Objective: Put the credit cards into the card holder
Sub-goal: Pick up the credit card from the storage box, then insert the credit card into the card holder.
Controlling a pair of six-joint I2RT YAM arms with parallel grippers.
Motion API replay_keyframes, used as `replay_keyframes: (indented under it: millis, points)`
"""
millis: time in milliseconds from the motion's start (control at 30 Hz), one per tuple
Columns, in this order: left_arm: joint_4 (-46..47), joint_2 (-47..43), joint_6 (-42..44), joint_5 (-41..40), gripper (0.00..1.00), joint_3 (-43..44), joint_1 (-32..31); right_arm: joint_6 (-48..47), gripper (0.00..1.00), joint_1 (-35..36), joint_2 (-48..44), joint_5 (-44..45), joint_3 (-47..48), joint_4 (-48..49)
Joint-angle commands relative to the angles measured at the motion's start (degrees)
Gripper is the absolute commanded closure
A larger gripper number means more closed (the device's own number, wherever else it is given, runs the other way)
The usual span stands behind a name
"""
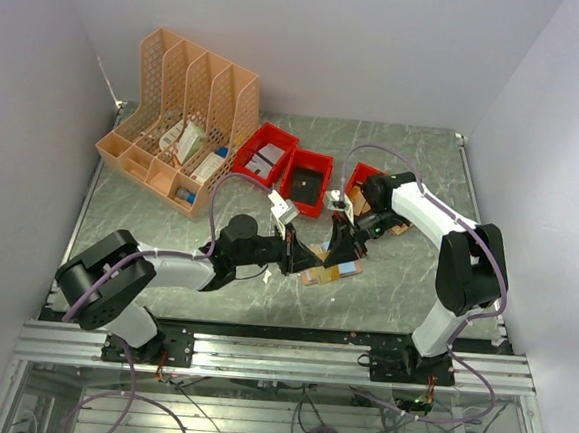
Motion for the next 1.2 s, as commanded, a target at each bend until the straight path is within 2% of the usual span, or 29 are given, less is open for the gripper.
replay_keyframes:
  millis: [0,100,200,267,400,433,500,533,867,1167]
  points:
    - [4.21,0.07,0.31,0.69,0.93,-0.27,0.13,2.92,0.78,0.51,-1.29,0.60,0.44,3.23]
    - [6.84,-0.74,-1.33,0.41,0.93,-3.38,1.38,8.62,0.64,-0.95,-4.20,3.11,-0.67,8.81]
    - [10.09,-0.83,-3.96,0.26,0.93,-6.64,2.64,15.10,0.55,-4.92,-8.53,6.04,-2.07,15.60]
    - [12.21,-0.25,-5.96,-0.06,0.93,-8.19,2.92,20.47,0.54,-7.55,-12.62,10.88,-4.08,22.52]
    - [14.32,2.36,-10.90,-1.27,0.93,-9.58,3.21,24.22,0.59,-6.39,-19.48,27.66,-13.35,39.10]
    - [14.97,2.99,-11.93,-1.66,0.93,-9.69,3.33,24.58,0.68,-5.43,-19.84,31.70,-15.44,41.21]
    - [15.99,4.25,-13.92,-2.57,0.93,-9.81,3.52,25.08,0.96,-4.28,-17.70,37.99,-16.68,42.49]
    - [16.49,4.85,-14.86,-2.94,0.93,-9.77,3.69,25.74,1.00,-3.92,-16.14,40.03,-16.65,42.78]
    - [17.15,9.04,-21.70,-5.40,0.93,-8.03,5.36,30.10,1.00,-1.36,-8.19,54.17,-16.39,50.19]
    - [22.03,15.24,-27.93,-6.30,0.93,-7.34,8.16,30.08,1.00,-0.47,-4.83,55.69,-17.36,49.91]
